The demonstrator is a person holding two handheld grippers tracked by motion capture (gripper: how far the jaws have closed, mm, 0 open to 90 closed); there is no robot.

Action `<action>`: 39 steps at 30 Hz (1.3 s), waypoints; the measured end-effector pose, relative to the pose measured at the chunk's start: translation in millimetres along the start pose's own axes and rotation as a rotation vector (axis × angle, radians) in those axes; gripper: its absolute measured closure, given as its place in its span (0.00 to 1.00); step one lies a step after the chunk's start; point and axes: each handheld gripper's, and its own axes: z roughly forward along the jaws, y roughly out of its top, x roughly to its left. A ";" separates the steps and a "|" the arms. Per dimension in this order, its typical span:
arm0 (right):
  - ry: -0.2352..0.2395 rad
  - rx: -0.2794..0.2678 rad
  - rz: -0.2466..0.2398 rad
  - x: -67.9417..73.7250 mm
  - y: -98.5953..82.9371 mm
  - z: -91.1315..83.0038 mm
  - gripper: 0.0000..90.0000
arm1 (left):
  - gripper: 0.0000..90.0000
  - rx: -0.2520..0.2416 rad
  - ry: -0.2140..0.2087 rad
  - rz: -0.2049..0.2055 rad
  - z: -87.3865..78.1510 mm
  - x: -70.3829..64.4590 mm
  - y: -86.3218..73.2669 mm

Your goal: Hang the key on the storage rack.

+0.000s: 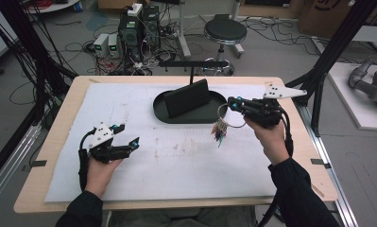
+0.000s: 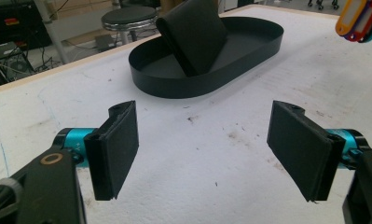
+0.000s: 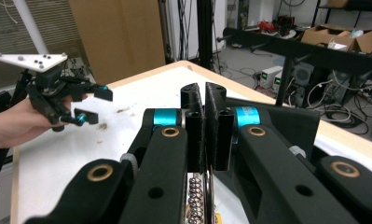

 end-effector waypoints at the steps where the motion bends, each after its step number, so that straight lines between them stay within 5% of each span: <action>1: -0.001 -0.003 -0.002 -1.5 1.7 1.1 0.97 | 0.28 0.000 -0.001 0.002 0.1 0.1 0.0; 39: -0.120 -0.018 0.003 -49.4 31.9 46.2 0.97 | 0.28 0.001 0.008 -0.003 -2.8 3.2 -2.0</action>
